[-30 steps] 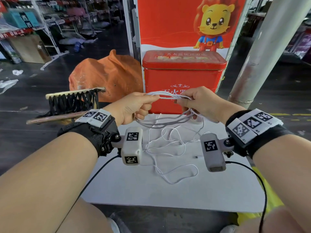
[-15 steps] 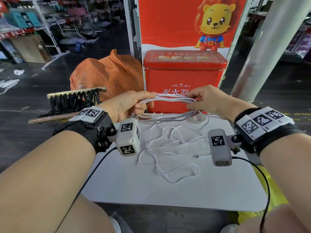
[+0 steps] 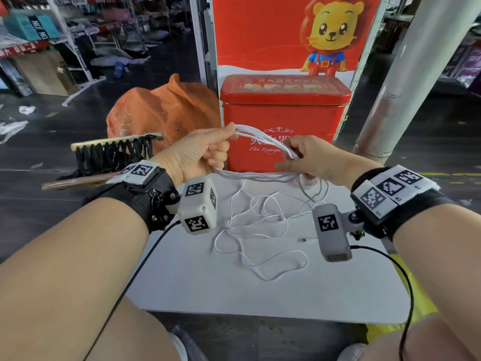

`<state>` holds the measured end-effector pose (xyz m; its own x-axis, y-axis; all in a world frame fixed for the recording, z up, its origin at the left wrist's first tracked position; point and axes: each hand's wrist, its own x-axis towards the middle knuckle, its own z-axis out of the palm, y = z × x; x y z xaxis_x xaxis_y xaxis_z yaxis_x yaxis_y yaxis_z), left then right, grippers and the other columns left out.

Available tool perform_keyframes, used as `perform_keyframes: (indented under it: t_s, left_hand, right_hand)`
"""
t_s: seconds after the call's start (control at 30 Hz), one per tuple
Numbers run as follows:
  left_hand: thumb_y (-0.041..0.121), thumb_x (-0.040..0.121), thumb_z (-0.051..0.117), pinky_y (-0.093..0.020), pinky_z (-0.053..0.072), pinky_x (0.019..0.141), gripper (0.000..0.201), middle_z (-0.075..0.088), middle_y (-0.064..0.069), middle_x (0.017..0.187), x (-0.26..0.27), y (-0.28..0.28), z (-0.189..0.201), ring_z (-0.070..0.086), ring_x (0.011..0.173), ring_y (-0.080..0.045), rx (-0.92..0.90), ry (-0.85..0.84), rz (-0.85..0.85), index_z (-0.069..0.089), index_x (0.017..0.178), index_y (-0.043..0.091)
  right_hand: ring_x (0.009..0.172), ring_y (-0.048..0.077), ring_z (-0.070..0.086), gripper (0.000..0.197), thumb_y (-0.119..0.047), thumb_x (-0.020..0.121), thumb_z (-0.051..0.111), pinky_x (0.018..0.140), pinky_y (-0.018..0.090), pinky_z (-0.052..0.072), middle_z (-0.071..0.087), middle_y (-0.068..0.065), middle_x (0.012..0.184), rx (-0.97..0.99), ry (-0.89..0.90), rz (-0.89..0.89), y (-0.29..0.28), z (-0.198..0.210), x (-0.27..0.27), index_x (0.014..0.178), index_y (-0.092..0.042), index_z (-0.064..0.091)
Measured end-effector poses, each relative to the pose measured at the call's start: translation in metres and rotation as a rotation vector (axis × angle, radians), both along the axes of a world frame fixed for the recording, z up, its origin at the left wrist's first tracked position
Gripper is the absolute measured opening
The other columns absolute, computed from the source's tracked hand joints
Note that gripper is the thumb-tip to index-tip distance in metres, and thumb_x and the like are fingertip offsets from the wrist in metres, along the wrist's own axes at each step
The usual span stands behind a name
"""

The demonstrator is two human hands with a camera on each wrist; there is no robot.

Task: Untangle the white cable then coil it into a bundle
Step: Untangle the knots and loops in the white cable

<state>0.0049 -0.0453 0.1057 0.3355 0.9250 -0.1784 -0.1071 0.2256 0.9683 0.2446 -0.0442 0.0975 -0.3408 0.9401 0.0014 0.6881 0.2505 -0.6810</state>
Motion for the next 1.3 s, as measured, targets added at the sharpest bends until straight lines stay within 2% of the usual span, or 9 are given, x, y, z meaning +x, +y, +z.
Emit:
perform_keyframes:
  t_s: [0.1,0.27,0.43,0.5,0.63,0.77,1.0,1.17,1.3]
  left_hand:
    - [0.038,0.073,0.065,-0.016,0.023,0.042,0.034,0.024,0.011,0.045,-0.004,-0.001,-0.001,0.019,0.037,-0.004,-0.014,0.207,-0.107,0.039,0.06,0.019]
    - [0.034,0.097,0.043,-0.02,0.043,0.045,0.051,0.024,0.008,0.04,0.0,0.006,0.001,0.023,0.033,-0.006,-0.07,0.081,-0.137,0.034,0.048,0.02]
    - [0.03,0.085,0.051,-0.033,0.05,0.089,0.041,0.054,-0.001,0.063,-0.004,0.001,-0.005,0.053,0.052,-0.009,-0.159,-0.003,-0.241,0.041,0.047,0.016]
    - [0.027,0.083,0.051,-0.025,0.056,0.071,0.039,0.059,-0.003,0.069,0.001,-0.003,-0.004,0.051,0.05,-0.006,-0.149,-0.008,-0.217,0.043,0.048,0.012]
    - [0.023,0.096,0.041,-0.012,0.037,0.044,0.032,0.055,0.001,0.059,0.01,-0.009,-0.002,0.031,0.033,-0.002,-0.129,0.043,-0.196,0.042,0.067,0.008]
    - [0.019,0.095,0.044,-0.014,0.03,0.042,0.02,0.041,0.006,0.049,0.013,-0.012,-0.005,0.026,0.034,0.0,-0.152,0.117,-0.27,0.055,0.087,0.005]
    - [0.035,0.091,0.059,-0.017,0.019,0.037,0.041,0.022,0.01,0.044,0.017,-0.002,-0.008,0.015,0.034,-0.005,-0.06,0.314,-0.036,0.034,0.061,0.023]
    - [0.038,0.091,0.059,-0.017,0.013,0.033,0.046,0.021,0.011,0.039,-0.009,0.008,-0.012,0.015,0.032,-0.005,-0.058,0.129,0.273,0.029,0.058,0.025]
    - [0.035,0.093,0.056,-0.019,0.013,0.033,0.046,0.019,0.01,0.039,-0.022,0.013,-0.014,0.014,0.032,-0.006,-0.054,0.026,0.394,0.028,0.058,0.024]
  right_hand:
    - [0.049,0.011,0.042,0.021,-0.018,0.083,0.071,0.047,0.019,0.039,0.049,-0.001,0.066,0.041,-0.109,0.034,0.0,0.001,0.002,0.074,-0.017,0.051]
    - [0.045,0.0,0.042,0.017,-0.007,0.083,0.067,0.045,0.008,0.032,0.049,-0.006,0.066,0.144,-0.045,-0.024,0.007,-0.002,0.009,0.077,-0.017,0.054]
    - [0.037,0.002,0.038,0.012,-0.021,0.089,0.064,0.04,0.013,0.032,0.054,-0.017,0.048,0.06,0.128,-0.091,0.011,-0.01,0.017,0.1,-0.026,0.061]
    - [0.036,0.0,0.04,0.005,-0.022,0.09,0.063,0.04,0.008,0.03,0.052,-0.015,0.047,0.087,0.115,-0.098,0.013,-0.011,0.018,0.095,-0.021,0.065]
    - [0.041,0.0,0.041,0.012,-0.024,0.093,0.059,0.043,0.01,0.03,0.054,-0.002,0.064,0.108,0.032,-0.101,0.015,-0.016,0.019,0.09,-0.018,0.068]
    - [0.06,0.012,0.047,0.016,-0.019,0.094,0.056,0.052,0.016,0.037,0.063,0.001,0.076,0.129,-0.057,-0.105,0.016,-0.021,0.019,0.098,-0.014,0.071]
    - [0.064,0.019,0.047,0.029,-0.032,0.091,0.059,0.059,0.028,0.035,0.061,0.012,0.073,0.146,-0.075,-0.088,0.016,-0.023,0.011,0.088,-0.006,0.07]
    - [0.055,0.01,0.042,0.016,-0.026,0.087,0.066,0.049,0.011,0.033,0.055,-0.003,0.063,0.127,0.029,-0.166,0.015,-0.027,0.02,0.086,-0.011,0.072]
    - [0.056,0.018,0.051,0.025,-0.021,0.094,0.056,0.06,0.027,0.044,0.059,0.005,0.065,0.085,0.096,-0.273,0.021,-0.037,0.027,0.091,-0.001,0.069]
